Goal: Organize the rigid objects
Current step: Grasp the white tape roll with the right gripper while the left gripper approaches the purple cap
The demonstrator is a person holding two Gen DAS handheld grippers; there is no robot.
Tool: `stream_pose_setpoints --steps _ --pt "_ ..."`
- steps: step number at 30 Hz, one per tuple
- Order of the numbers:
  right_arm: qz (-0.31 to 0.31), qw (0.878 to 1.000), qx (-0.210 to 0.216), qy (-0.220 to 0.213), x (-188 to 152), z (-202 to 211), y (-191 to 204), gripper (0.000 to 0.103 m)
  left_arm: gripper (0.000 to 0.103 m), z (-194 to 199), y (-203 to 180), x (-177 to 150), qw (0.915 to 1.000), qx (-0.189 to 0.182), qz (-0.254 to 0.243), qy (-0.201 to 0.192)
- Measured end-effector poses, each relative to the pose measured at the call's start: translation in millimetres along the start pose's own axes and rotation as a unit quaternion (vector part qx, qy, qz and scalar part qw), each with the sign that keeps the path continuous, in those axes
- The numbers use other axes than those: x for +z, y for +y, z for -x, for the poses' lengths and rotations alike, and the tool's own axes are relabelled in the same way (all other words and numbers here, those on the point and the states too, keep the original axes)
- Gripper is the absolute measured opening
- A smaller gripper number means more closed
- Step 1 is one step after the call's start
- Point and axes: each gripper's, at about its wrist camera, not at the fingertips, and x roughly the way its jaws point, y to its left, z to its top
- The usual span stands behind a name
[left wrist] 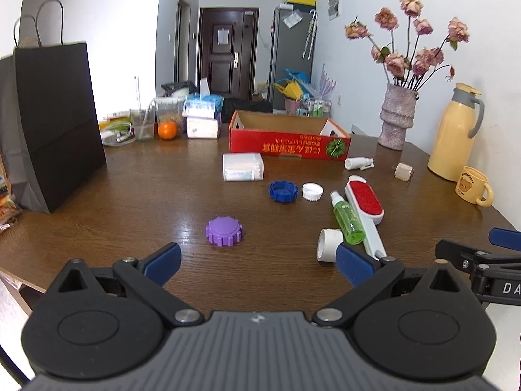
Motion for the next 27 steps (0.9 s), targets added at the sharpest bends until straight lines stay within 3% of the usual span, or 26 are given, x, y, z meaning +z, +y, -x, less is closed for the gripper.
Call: stream_pose_setpoints --steps 27 --pt "-0.013 0.998 -0.010 0.068 15 -94 -9 0.103 0.103 -94 22 21 0.9974 0.015 0.018 0.068"
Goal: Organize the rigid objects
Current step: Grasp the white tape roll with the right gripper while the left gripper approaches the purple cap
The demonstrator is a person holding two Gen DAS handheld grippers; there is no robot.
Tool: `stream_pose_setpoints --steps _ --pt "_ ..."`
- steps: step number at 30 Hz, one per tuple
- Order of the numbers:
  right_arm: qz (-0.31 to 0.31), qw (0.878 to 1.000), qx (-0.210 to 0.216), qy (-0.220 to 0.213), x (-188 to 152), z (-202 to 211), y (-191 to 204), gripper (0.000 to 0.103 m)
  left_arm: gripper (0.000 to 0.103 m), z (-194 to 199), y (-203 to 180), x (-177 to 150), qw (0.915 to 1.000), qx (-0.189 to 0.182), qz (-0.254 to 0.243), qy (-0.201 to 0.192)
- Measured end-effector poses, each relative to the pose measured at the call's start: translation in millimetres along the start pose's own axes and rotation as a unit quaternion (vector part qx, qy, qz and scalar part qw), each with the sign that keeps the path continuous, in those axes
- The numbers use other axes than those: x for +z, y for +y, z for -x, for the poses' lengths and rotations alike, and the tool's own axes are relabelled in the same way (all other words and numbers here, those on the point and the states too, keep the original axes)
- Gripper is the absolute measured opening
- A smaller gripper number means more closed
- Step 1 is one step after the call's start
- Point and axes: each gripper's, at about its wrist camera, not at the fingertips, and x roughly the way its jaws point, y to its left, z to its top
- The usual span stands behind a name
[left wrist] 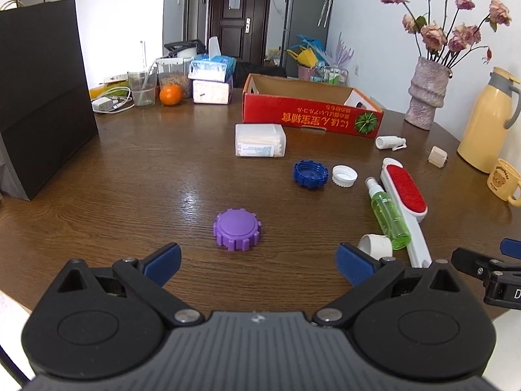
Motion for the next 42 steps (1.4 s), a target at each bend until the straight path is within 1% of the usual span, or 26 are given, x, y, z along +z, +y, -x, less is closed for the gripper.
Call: stream_pose_setpoints --steps 10,19,25,29,31,33,34,36,40,41,42 --pt "0.005 1.000 0.015 0.019 5 -31 7 0.103 0.103 -30 6 5 0.9996 0.010 0.005 0.025" --pt "0.031 0.998 0.035 0.030 8 -50 33 0.103 0.103 -51 16 10 0.9991 0.016 0.006 0.039" --pt "0.048 0.997 0.048 0.030 10 -59 50 0.099 0.103 -63 23 12 0.9988 0.019 0.008 0.045" --pt "0.062 0.996 0.051 0.038 9 -67 61 0.096 0.103 -71 28 12 0.9985 0.020 0.009 0.050" --pt "0.068 0.995 0.054 0.041 8 -71 65 0.088 0.103 -75 29 12 0.9984 0.020 0.009 0.052" --pt "0.071 0.994 0.061 0.048 8 -76 68 0.073 0.103 -79 32 13 0.9982 0.020 0.009 0.055" --pt "0.071 0.994 0.065 0.051 8 -78 69 0.070 0.103 -81 33 13 0.9982 0.019 0.009 0.056" --pt "0.074 0.993 0.070 0.056 8 -82 71 0.053 0.103 -84 34 13 0.9981 0.019 0.010 0.057" --pt "0.071 0.992 0.079 0.063 9 -89 72 0.038 0.103 -90 34 14 0.9981 0.017 0.007 0.058" --pt "0.069 0.992 0.080 0.064 10 -90 72 0.033 0.102 -92 34 14 0.9981 0.017 0.007 0.059" --pt "0.066 0.992 0.081 0.063 10 -92 71 0.031 0.100 -94 33 15 0.9981 0.016 0.006 0.060"
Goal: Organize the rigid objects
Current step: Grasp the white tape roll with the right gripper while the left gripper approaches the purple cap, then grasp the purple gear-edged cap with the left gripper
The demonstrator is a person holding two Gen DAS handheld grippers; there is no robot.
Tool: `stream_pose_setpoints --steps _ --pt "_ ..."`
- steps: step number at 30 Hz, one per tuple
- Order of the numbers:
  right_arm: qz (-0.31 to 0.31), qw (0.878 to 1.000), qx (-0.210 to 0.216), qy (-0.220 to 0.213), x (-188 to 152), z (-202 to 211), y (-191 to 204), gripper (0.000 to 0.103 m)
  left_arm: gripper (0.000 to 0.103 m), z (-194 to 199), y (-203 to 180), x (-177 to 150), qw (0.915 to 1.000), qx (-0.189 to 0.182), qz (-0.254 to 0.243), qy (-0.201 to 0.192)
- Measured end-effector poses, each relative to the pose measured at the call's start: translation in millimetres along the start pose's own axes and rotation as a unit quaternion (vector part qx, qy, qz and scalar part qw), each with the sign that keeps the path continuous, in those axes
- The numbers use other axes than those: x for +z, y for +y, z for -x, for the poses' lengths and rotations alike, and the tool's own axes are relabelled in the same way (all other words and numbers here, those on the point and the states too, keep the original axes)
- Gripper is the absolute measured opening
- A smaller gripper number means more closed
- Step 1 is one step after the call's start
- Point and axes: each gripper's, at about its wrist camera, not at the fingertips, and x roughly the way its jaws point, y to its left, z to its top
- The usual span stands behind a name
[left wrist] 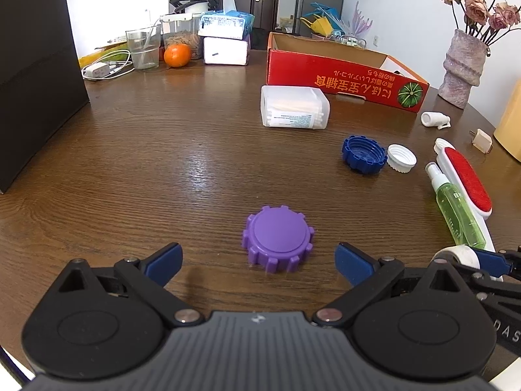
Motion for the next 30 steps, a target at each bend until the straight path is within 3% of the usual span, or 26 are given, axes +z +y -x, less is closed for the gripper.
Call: stream_pose_setpoints --steps 5,12,30 --pt "-0.007 1.000 0.002 -0.008 3 -4 -5 0.024 0.089 -9 -3 2 1.0000 -0.004 -0.005 0.003" --pt "-0.011 1.000 0.009 -0.013 7 -8 -9 0.024 0.055 -17 -8 3 0.9998 -0.012 -0.016 0.004" --pt "-0.019 0.999 0.015 -0.031 16 -4 -16 0.024 0.053 -14 -16 12 0.9995 -0.019 -0.024 -0.003"
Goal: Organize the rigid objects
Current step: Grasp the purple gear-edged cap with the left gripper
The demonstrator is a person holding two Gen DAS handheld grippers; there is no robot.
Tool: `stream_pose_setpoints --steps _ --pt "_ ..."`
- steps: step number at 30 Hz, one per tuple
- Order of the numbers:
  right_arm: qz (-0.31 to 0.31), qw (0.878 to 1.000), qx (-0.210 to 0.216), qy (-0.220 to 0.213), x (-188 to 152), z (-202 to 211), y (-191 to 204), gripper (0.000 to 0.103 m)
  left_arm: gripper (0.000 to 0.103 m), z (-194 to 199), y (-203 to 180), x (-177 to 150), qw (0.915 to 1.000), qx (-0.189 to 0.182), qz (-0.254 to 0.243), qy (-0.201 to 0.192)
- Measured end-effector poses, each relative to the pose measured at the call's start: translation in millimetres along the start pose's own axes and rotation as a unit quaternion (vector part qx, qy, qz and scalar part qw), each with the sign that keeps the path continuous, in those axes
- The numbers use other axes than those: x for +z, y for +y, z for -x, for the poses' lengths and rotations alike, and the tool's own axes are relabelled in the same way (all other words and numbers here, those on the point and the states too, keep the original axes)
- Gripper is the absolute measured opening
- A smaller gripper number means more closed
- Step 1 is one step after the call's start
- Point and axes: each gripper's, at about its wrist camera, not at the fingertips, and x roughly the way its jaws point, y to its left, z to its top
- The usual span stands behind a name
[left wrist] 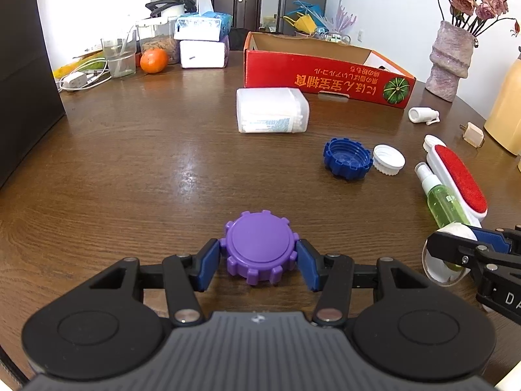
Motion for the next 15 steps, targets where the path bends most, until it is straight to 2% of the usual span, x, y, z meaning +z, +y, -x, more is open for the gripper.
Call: stream_pose_setpoints --steps 15 --pt "-0.010 1.000 -0.006 -0.029 30 2 -16 0.024 0.053 5 -14 36 0.9995 -0.009 -0.010 -0.027"
